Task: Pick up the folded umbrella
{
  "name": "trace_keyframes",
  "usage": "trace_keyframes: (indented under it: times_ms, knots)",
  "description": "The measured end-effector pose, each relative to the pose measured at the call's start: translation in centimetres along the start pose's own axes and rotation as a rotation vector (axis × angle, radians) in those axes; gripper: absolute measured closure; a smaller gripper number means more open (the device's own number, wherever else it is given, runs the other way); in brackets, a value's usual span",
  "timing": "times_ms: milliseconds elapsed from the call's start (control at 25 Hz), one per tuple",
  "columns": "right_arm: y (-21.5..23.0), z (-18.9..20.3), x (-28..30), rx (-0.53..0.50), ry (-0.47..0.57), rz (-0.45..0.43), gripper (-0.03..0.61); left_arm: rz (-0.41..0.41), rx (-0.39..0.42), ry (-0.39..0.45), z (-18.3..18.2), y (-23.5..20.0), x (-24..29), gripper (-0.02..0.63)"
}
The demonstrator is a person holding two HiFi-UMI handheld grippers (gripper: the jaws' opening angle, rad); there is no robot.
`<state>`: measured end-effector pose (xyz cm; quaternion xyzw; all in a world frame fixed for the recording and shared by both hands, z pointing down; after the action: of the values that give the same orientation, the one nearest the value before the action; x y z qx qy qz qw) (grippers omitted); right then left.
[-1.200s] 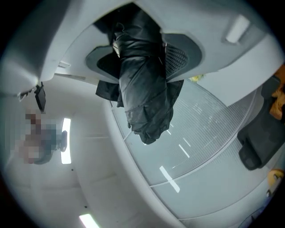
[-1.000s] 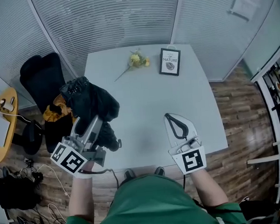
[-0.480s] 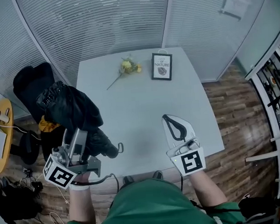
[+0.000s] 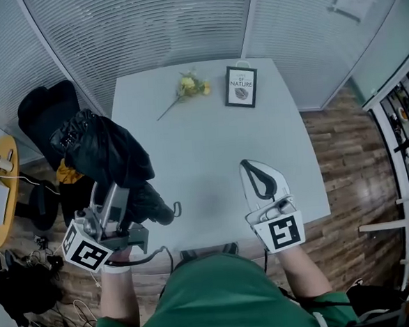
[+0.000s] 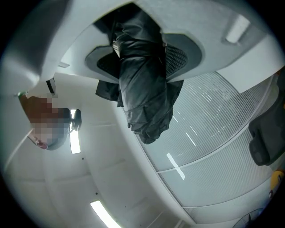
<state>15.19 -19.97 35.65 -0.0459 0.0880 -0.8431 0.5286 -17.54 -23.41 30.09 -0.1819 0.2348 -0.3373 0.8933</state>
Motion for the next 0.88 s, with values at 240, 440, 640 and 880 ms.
trace_keyframes:
  times_ms: [240, 440, 640, 880]
  knots:
    - [0.8, 0.3, 0.1, 0.016, 0.002, -0.004, 0.577, 0.005, -0.02, 0.001, 0.6, 0.0, 0.8, 0.331]
    - [0.6, -0.1, 0.3, 0.022, -0.003, -0.011, 0.577, -0.003, 0.01, -0.016, 0.4, 0.1, 0.8, 0.331]
    - [0.4, -0.6, 0.4, 0.027, 0.003, -0.007, 0.577, 0.004, 0.013, -0.028, 0.3, 0.2, 0.8, 0.33]
    - [0.9, -0.8, 0.1, -0.002, -0.024, 0.007, 0.577, 0.014, 0.021, -0.039, 0.2, 0.7, 0.7, 0.331]
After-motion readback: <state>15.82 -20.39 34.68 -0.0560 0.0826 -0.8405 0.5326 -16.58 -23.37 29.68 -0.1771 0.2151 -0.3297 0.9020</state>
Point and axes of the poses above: the fingertips, and each gripper's own axes: x forward along the fingers, y to its right, z out of its underside, the point moved 9 cm from there along -x, backward along the fingers, and after that the axes turned 4 degrees about -y, right-handed, at the moved point
